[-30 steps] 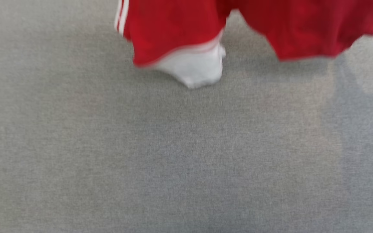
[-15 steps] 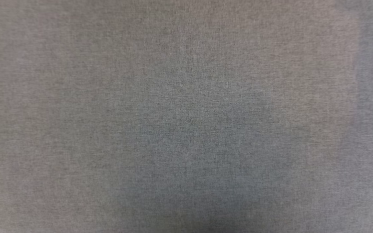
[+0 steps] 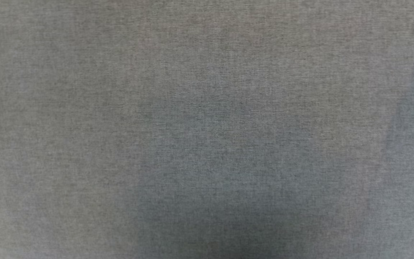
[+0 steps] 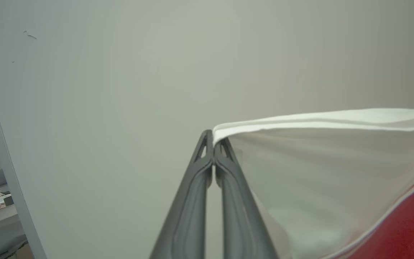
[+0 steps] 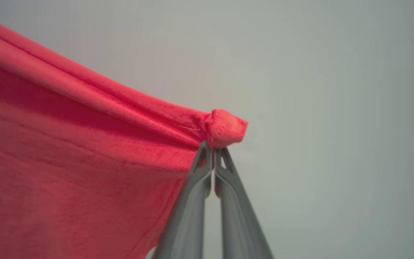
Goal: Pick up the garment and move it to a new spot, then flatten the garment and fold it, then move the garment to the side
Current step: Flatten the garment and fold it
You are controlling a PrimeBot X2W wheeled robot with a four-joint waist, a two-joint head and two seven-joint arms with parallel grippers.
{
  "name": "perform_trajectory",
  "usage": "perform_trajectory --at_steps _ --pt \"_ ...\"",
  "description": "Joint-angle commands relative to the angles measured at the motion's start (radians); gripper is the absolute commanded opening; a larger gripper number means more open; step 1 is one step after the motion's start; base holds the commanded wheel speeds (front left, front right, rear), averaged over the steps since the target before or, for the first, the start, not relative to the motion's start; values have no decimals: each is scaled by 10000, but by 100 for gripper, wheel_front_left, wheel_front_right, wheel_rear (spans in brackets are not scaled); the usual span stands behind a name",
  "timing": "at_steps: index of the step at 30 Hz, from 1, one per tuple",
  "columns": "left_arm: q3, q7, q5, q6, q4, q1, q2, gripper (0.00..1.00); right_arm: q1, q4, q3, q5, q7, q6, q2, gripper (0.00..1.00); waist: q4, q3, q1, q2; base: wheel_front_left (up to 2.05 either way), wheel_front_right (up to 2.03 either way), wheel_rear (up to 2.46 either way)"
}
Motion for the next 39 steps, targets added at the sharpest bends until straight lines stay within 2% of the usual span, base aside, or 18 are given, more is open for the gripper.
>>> perform_trajectory --at_steps 1,9,21,31,39 --pt "196 -52 -66 32 -125 606 46 0 309 223 43 -67 -123 -92 -134 0 142 -34 -2 0 0 0 0" --pt "664 -55 -183 -2 -1016 3624 -595 0 1577 947 653 15 -838 -92 -136 0 422 -577 -2 0 0 0 0" --pt "540 -56 -668 -59 -1443 8370 -1667 0 4822 1338 1709 1038 -1488 -92 37 0 741 -2558 -2 0 0 0 0" --pt "-134 -56 -1314 -73 -1021 11515 -1738 0 7665 910 2841 2606 -1597 -92 -4 0 867 -4017 -2 0 0 0 0" --pt "-416 58 -1792 -75 -547 13122 -1524 0 9095 476 3728 3922 -1538 -92 -105 0 882 -4703 -2 0 0 0 0"
